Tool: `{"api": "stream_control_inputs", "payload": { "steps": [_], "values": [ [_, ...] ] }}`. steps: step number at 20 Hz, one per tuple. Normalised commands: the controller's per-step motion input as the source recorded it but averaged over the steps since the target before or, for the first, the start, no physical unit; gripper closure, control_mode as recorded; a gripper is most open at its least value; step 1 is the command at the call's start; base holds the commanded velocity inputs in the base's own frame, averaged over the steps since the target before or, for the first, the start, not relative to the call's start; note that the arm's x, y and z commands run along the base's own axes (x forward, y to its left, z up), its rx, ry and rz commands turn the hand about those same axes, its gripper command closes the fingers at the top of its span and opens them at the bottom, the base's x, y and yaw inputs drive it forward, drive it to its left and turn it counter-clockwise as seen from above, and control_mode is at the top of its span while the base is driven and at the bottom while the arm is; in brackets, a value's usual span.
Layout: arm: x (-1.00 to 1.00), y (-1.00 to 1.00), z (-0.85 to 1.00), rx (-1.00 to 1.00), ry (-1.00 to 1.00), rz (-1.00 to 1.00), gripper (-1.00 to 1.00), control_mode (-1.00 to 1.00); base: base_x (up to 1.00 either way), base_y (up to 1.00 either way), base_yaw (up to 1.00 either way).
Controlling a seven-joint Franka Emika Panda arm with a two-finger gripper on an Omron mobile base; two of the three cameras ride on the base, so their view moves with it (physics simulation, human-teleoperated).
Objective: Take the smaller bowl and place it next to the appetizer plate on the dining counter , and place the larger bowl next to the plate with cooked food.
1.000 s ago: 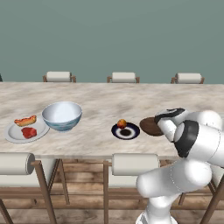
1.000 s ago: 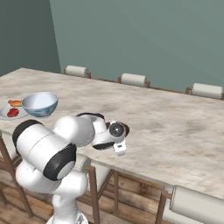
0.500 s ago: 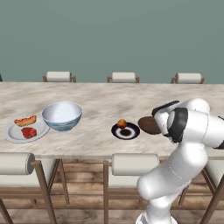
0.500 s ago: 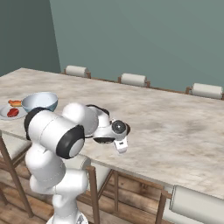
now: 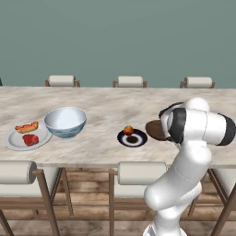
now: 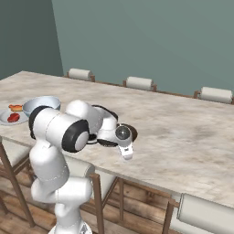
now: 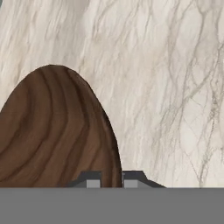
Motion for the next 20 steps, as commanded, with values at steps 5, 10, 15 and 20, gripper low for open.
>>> {"api": "stream_control_inputs", "payload": {
  "steps": [5, 10, 15, 20],
  "values": [
    [-0.63, -0.17, 0.88, -0.02, -0.02, 0.0, -1.0, -1.0, 0.0, 0.0, 0.0],
    [-0.84, -0.01, 1.0, -0.1, -0.04, 0.0, -1.0, -1.0, 0.0, 0.0, 0.0],
    [-0.38, 0.0, 1.0, -0.22, -0.04, 0.0, -1.0, -1.0, 0.0, 0.0, 0.0],
    [-0.2, -0.01, 1.0, -0.23, 0.05, 0.0, -1.0, -1.0, 0.0, 0.0, 0.0]
  ]
}}
